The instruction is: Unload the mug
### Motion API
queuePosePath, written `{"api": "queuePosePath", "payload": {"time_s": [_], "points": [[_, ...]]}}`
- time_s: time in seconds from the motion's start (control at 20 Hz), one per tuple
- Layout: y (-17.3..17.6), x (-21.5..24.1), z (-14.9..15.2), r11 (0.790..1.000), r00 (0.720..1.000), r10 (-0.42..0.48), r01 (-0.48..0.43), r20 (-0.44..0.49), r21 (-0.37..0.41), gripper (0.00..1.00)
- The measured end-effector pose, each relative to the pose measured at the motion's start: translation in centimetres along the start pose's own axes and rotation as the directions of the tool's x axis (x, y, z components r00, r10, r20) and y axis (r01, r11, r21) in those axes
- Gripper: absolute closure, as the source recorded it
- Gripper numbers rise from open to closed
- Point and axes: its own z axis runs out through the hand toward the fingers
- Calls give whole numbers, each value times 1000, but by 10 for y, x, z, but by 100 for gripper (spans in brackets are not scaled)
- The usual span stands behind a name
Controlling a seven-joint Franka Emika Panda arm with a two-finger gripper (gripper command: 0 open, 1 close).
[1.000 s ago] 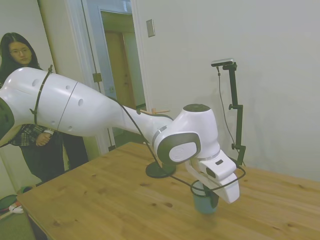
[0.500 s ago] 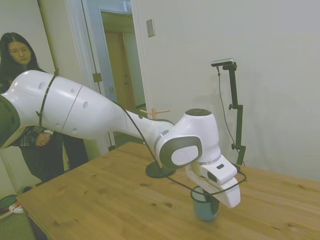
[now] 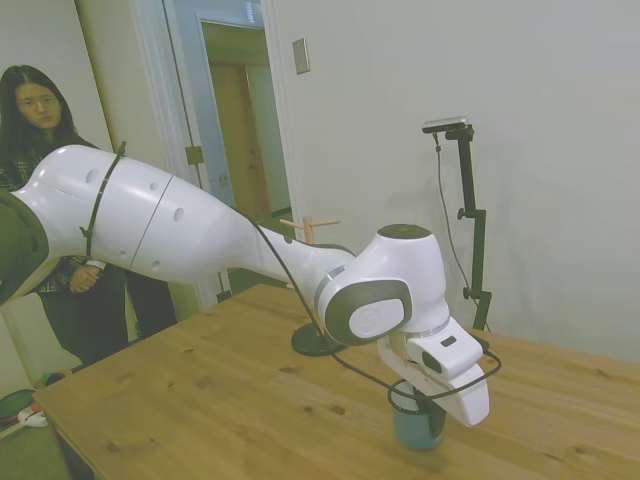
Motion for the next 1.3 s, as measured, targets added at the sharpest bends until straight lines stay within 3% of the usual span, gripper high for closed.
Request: {"api": "queuePosePath", "payload": {"time_s": [0.5, 0.65, 0.8, 1.05, 1.3], "points": [[14, 1, -9, 1000, 1000, -23, 23, -1, 7, 0], [17, 3, -39, 999, 999, -30, 31, -40, 28, 0], [17, -1, -92, 997, 993, -48, 54, -106, 61, 0], [-21, -71, -147, 979, 983, -155, 166, -96, 117, 0], [-75, -167, -142, 945, 957, -291, 290, -21, 149, 0]]}}
